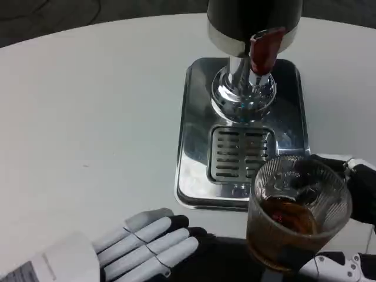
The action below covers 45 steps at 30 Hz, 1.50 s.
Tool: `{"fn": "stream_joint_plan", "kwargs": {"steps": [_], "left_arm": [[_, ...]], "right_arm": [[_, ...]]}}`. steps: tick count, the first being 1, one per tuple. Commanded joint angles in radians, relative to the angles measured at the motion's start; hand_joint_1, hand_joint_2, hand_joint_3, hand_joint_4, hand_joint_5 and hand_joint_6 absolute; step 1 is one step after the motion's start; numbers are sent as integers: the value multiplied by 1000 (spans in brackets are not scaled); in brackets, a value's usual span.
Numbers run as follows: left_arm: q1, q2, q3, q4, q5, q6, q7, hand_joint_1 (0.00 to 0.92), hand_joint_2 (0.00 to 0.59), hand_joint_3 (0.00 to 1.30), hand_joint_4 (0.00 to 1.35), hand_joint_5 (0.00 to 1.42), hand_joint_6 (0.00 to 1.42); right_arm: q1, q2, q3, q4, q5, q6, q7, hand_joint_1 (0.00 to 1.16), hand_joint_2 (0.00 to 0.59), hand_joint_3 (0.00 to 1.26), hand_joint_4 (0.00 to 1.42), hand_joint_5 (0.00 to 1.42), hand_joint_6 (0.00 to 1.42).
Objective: Grasp the cup under the faucet to collect the drink, then remove the cup.
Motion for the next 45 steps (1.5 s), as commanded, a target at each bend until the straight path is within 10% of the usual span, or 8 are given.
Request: {"fn": "stream_joint_plan", "kwargs": {"steps": [1,45], "left_arm": [[17,28,19,-2,13,-30,-2,24,95,0,0,0,0],[27,77,212,73,-43,-27,0,37,93,0,0,0,0]], "right_arm": [[18,-4,-13,-62,46,3,20,969,120,803,838,1031,971],[-195,26,172,-57,-64,181,42,964,129,803,838,1031,971]]}}
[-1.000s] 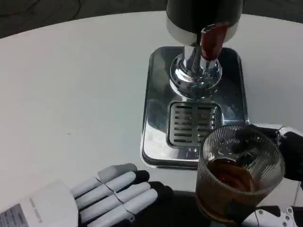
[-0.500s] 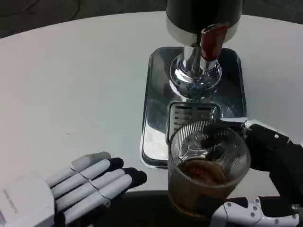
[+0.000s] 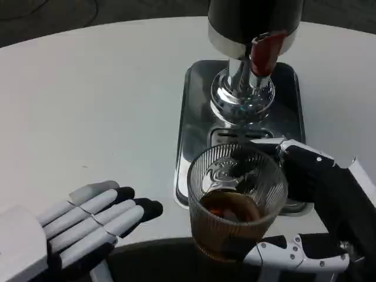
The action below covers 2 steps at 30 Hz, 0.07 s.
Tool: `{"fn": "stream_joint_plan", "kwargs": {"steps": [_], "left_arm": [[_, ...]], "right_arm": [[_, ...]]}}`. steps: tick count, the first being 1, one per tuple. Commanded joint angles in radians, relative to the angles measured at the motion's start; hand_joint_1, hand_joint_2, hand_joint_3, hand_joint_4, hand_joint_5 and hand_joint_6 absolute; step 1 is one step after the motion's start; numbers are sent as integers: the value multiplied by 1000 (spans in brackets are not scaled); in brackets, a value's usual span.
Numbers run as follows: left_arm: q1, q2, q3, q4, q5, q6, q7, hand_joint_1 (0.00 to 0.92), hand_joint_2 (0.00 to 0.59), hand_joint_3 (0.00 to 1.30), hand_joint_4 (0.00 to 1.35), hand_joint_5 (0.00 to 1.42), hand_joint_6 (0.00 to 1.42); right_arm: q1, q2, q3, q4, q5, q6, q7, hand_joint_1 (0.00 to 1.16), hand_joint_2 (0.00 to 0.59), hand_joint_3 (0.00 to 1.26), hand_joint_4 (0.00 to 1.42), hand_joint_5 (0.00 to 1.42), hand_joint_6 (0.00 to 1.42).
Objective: Grasp the cup under the faucet to collect the drink, then remove the cup.
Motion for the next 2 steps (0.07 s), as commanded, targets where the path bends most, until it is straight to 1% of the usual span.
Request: {"fn": "stream_joint_plan", "kwargs": {"steps": [1,2], "left_arm": [[13,8,10,3,-6,-10,1,37,93,0,0,0,0],[13,8,10,3,-6,-9,1,37,93,0,0,0,0]], "right_arm": [[-12,13,12,-5,10,-3,-9,964,129,803,838,1031,971],[-13,13,12,-5,10,-2,-9,964,130,803,838,1031,971]]}}
